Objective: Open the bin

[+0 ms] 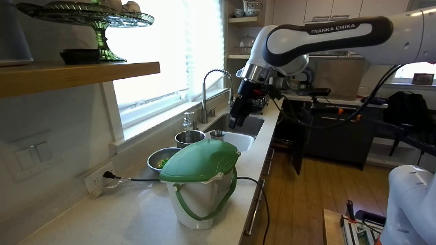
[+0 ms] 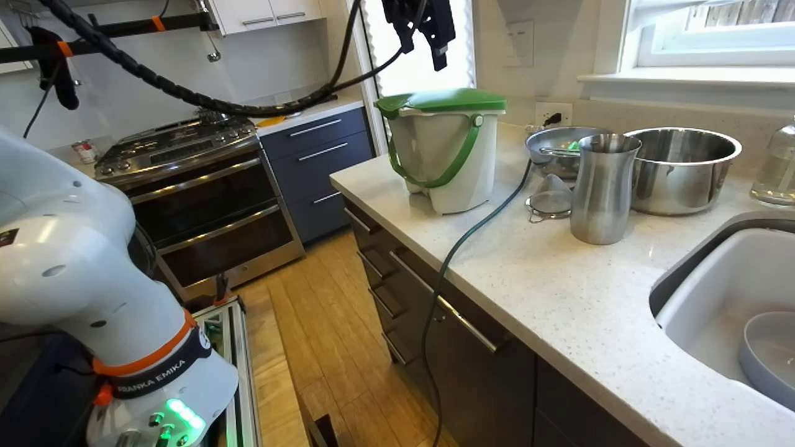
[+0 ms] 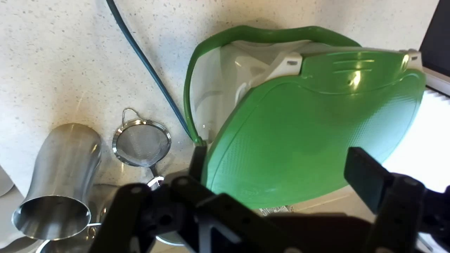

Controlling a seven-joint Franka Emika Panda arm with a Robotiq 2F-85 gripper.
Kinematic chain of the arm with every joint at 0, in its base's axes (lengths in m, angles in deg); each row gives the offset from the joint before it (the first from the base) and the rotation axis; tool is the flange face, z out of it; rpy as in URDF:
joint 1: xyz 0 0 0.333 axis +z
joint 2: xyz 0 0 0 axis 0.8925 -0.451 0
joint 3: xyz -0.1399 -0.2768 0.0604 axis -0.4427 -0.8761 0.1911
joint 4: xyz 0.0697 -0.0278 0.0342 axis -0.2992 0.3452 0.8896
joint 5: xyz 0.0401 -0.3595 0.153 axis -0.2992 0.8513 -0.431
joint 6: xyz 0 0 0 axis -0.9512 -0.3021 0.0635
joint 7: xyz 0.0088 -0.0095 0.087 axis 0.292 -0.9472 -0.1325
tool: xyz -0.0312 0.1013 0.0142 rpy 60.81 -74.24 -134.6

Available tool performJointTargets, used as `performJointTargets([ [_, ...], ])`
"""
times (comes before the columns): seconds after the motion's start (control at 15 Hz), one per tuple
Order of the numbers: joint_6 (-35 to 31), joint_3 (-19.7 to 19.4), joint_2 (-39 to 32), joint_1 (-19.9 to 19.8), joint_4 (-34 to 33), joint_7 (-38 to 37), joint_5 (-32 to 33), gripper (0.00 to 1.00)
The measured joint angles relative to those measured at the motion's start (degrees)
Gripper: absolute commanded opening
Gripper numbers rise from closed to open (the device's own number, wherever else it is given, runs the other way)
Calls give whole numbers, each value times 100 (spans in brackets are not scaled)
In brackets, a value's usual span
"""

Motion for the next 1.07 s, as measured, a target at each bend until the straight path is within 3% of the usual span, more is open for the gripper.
performJointTargets([
  [0.33,280,-332,-735,-189,-350,313,-1136,100],
  [1.07,398,-286,-1808,-682,-878,643,-2574,100],
])
